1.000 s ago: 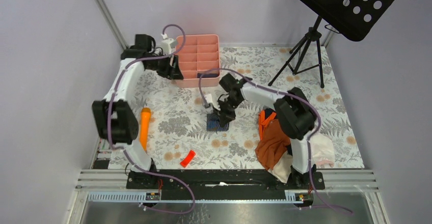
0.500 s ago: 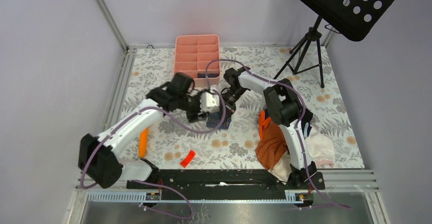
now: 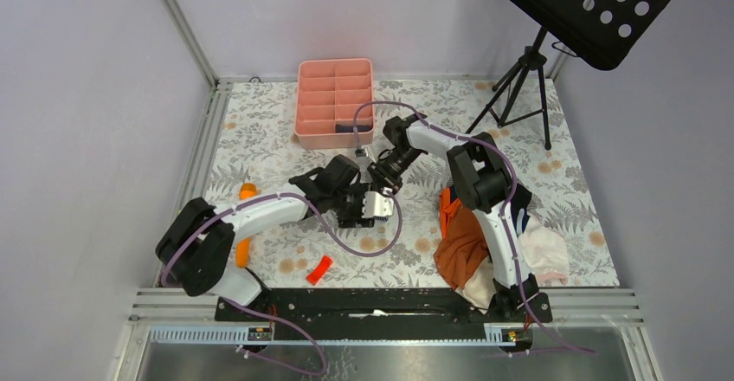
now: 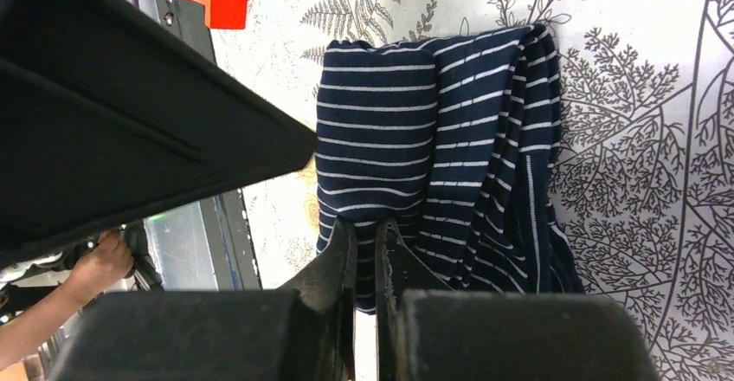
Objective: Roll the underwear
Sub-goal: Roll the underwear to the center of the board.
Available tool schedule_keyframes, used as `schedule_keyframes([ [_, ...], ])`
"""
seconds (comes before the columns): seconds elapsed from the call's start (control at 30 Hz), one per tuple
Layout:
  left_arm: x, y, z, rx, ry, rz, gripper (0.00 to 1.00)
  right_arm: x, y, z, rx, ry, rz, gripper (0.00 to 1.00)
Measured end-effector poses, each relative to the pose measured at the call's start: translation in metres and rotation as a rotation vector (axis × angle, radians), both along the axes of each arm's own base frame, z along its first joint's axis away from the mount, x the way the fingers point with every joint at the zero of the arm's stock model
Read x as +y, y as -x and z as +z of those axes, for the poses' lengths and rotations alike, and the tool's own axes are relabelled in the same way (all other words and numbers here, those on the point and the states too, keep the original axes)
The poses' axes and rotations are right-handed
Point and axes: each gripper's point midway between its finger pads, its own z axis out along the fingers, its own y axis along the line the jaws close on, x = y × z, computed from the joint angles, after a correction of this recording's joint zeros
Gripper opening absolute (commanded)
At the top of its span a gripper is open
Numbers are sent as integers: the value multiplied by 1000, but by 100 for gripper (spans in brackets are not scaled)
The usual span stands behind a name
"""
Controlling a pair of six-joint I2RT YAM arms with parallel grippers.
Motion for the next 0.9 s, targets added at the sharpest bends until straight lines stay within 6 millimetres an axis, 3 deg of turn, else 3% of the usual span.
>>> schedule_keyframes([
  [0.17,-7,-11,-22,-27,-12,-1,54,0,0,0,12,-2,-6,4],
  [0.3,-11,-18,-35,-54,-32,-15,40,0,0,0,15,-1,-9,5],
  [0.53,-13,-22,-34,-66,-31,-19,17,0,-1,0,22,3,-14,8],
  [0.7,-14,-19,-31,-40,-44,-14,1,-2,0,2,31,18,-13,22],
  [0.8,-16,-18,-30,7,-71,-11,0,-5,-2,3,16,30,-4,45],
  [0.9,-19,-17,-28,54,-89,-8,0,-12,-16,5,-51,39,3,53],
])
